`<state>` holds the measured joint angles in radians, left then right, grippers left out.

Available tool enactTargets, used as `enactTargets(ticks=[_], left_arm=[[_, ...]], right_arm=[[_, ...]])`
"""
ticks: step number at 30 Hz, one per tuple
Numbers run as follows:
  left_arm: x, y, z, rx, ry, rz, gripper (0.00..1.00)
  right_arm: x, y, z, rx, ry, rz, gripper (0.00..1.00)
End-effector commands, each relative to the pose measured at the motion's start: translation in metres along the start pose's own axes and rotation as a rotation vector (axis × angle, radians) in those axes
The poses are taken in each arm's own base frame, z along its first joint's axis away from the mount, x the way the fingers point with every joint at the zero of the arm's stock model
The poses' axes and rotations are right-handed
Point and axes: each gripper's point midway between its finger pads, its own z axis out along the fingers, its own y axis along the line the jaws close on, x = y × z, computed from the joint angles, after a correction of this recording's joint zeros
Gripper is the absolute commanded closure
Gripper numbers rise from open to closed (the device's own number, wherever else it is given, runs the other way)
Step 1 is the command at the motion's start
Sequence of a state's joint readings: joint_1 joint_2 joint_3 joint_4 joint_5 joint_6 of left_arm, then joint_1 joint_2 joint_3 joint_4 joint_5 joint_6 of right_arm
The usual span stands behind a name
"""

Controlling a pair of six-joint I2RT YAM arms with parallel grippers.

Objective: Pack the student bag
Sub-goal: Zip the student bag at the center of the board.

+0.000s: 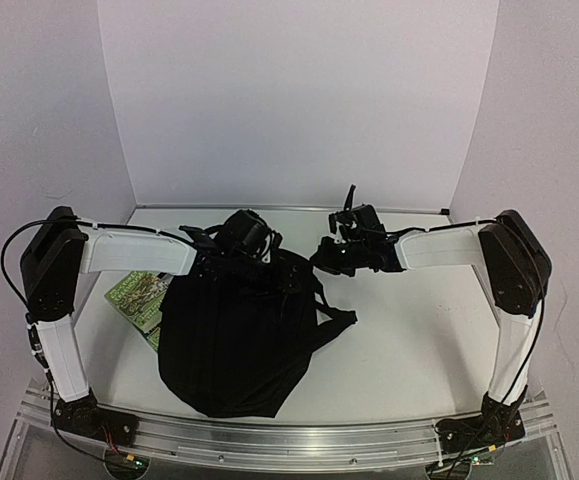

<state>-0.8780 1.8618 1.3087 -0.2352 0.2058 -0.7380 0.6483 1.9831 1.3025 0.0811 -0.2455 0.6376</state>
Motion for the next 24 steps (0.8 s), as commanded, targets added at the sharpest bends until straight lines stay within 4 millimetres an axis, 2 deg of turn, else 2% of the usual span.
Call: enactTargets(ticks=[1,4,8,12,16,18,24], left_arm=[[-0.017,-0.011,-0.018,0.019,-0.062,-0.001,0.44],[-0.021,-0.008,-0.023,-0.001,-0.078,-0.003,0.43],[-0.029,-0.005,-0.028,-0.015,-0.097,-0.008,0.42],[-0.053,0.005,-0.037,-0.017,-0.136,-0.056,0.41],[-0.074,0.006,-0.043,0.001,-0.17,-0.073,0.4],[-0.085,0.008,-0.041,0.021,-0.176,-0.079,0.4],[-0.104,-0.009,-0.024,0.101,-0.164,-0.052,0.39]], right_arm=[[-0.028,0.026,-0.015,-0.056,-0.066,-0.034,0.96],[-0.04,0.032,-0.027,-0.05,-0.111,-0.051,0.97],[-0.043,0.036,-0.033,-0.06,-0.121,-0.072,1.0],[-0.039,0.043,-0.038,-0.079,-0.113,-0.098,1.0],[-0.034,0.051,-0.043,-0.086,-0.116,-0.136,1.0],[-0.028,0.057,-0.046,-0.098,-0.113,-0.163,1.0],[-0.008,0.07,-0.047,-0.144,-0.085,-0.198,1.0]])
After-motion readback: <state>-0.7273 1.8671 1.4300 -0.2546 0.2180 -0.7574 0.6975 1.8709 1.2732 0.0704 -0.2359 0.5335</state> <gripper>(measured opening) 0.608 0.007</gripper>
